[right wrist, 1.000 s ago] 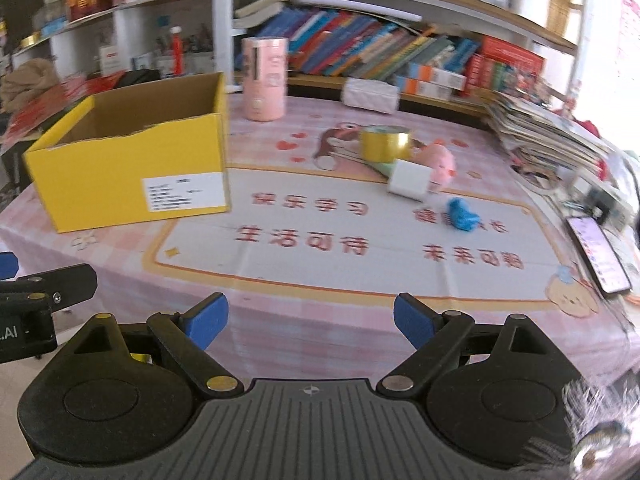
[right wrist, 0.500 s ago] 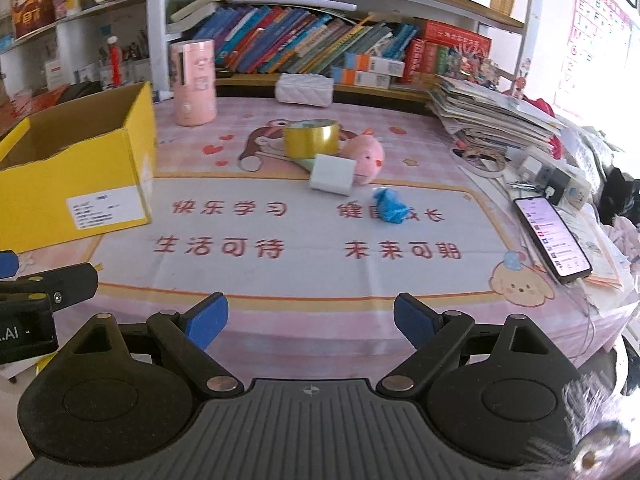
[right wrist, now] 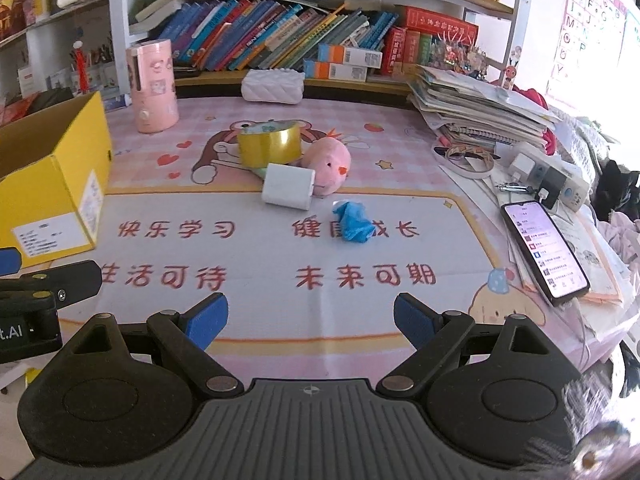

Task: Organize objects
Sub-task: 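Move the right tool toward the blue soft toy and the left tool toward the white charger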

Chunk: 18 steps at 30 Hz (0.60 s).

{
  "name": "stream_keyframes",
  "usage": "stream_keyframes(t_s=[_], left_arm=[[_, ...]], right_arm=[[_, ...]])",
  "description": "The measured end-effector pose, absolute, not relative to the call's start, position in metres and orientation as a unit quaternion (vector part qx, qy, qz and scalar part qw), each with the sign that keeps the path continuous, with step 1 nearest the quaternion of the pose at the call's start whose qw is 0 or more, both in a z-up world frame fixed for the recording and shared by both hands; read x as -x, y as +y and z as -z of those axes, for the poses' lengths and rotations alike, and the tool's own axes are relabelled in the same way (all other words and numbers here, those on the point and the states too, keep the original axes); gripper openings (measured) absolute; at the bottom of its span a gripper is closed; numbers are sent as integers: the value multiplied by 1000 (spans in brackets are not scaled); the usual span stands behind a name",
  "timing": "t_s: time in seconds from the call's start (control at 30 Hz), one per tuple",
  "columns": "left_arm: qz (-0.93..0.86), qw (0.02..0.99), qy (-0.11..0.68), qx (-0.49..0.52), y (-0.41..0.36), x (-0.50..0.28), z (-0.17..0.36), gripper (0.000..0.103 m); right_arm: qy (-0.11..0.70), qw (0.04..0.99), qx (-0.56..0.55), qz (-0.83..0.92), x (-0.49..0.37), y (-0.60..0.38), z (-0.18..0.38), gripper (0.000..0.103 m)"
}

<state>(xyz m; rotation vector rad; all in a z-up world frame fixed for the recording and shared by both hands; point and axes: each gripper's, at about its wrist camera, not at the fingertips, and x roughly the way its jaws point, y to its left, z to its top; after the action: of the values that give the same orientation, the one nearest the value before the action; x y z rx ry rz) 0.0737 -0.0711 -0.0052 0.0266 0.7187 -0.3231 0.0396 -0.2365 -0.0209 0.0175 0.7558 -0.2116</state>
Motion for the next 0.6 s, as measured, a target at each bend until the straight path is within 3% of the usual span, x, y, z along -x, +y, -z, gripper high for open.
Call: stream_keyframes(t_s=[0.6], left_arm=[[128,920,369,-5,-136,-127,13,90]], right_arm=[[391,918,2,65,-112,-305,31,86]])
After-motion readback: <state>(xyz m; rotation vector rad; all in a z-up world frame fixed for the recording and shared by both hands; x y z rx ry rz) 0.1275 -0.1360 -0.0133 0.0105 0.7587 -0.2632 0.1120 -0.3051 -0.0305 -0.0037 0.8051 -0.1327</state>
